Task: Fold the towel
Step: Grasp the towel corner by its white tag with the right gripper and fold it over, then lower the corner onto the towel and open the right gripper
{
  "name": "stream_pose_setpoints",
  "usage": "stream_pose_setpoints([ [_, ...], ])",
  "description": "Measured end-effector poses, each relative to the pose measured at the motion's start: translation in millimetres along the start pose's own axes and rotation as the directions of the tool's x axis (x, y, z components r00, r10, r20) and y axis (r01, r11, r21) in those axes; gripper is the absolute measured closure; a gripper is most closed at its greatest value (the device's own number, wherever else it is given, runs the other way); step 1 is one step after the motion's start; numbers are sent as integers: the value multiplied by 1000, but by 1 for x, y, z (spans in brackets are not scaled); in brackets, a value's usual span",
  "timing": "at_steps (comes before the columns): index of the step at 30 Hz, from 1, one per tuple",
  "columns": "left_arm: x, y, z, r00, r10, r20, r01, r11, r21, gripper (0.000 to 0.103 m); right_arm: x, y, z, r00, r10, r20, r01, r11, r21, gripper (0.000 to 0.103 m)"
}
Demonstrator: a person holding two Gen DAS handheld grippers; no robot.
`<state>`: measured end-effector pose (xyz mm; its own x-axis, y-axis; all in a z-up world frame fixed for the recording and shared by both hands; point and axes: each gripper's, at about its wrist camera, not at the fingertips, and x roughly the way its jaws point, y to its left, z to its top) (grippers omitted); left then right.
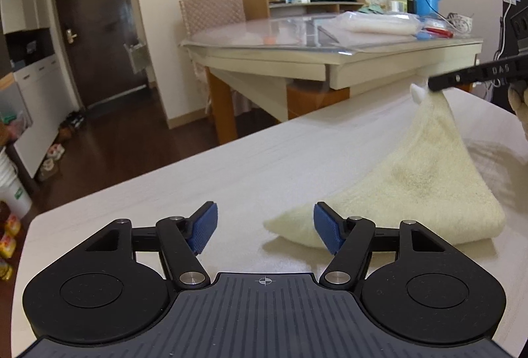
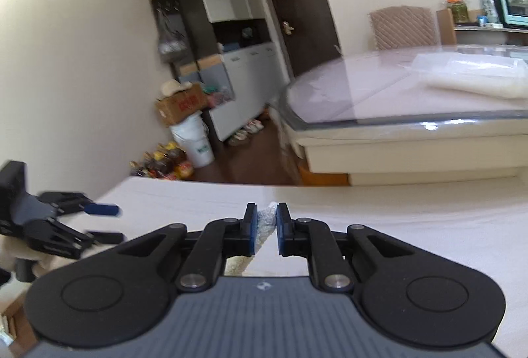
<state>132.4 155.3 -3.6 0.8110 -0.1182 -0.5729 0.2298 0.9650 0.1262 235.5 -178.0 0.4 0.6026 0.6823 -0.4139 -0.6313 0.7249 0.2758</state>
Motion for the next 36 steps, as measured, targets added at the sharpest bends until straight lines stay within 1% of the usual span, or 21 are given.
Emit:
stream_pose_setpoints([
  [2,4,-2,-1,1000,7,-11,-7,1000,6,33,9,-5,-11,998,-38,-46,39,999,2,90],
  [6,14,-7,-4,999,27,-41,-26,999,19,33,17,-13,-20,995,-47,-85,49,998,30,88],
  [8,18,-8,-5,997,42,-57,-40,999,29,31,20,-13,-22,992,-67,-103,69,997,19,82],
  [11,19,-7,-6,997,45,-64,-44,999,15,30,18,-12,-21,992,-80,-93,81,997,11,81],
  [13,16,-3,-5,998,39,-52,-40,999,-15,31,8,-8,-19,994,-96,-49,96,995,0,80],
  [14,14,-1,-5,999,33,-42,-35,999,-36,31,2,-3,-17,996,-89,-21,89,996,-10,78],
  [16,11,3,-4,999,32,-31,-34,997,-64,32,-6,8,-19,999,-32,-11,32,999,-18,78],
  [18,13,5,-5,998,48,-40,-50,997,-65,32,-5,22,-25,999,13,-49,-16,998,-65,79],
  [19,15,6,-5,997,54,-46,-57,996,-66,31,-4,27,-28,998,18,-65,-24,995,-93,80],
  [22,22,9,-6,996,62,-65,-67,994,-86,29,3,38,-36,994,-3,-109,-16,984,-175,80],
  [24,24,10,-5,994,82,-72,-89,991,-99,29,10,42,-42,989,-24,-148,-8,978,-209,80],
  [25,25,11,-4,993,85,-79,-94,989,-112,27,11,44,-43,987,-33,-158,-4,975,-224,80],
  [28,27,17,-4,991,94,-95,-108,982,-158,26,9,51,-44,985,-48,-165,3,965,-261,79],
  [29,26,21,-4,992,86,-94,-102,978,-184,28,8,53,-44,986,-54,-160,9,963,-268,79],
  [31,20,22,-3,994,79,-72,-92,974,-209,30,3,56,-43,988,-49,-148,8,965,-263,79],
  [33,14,20,-1,997,65,-52,-74,974,-213,30,-4,64,-42,989,-9,-144,-29,965,-260,79],
  [34,12,18,0,998,55,-44,-63,977,-206,30,-8,71,-41,989,25,-144,-62,962,-264,79],
  [35,12,13,1,998,47,-43,-54,981,-187,30,-12,81,-42,986,64,-152,-104,956,-276,79],
  [36,13,8,2,998,41,-43,-47,985,-168,30,-13,86,-43,984,84,-159,-127,951,-283,79],
])
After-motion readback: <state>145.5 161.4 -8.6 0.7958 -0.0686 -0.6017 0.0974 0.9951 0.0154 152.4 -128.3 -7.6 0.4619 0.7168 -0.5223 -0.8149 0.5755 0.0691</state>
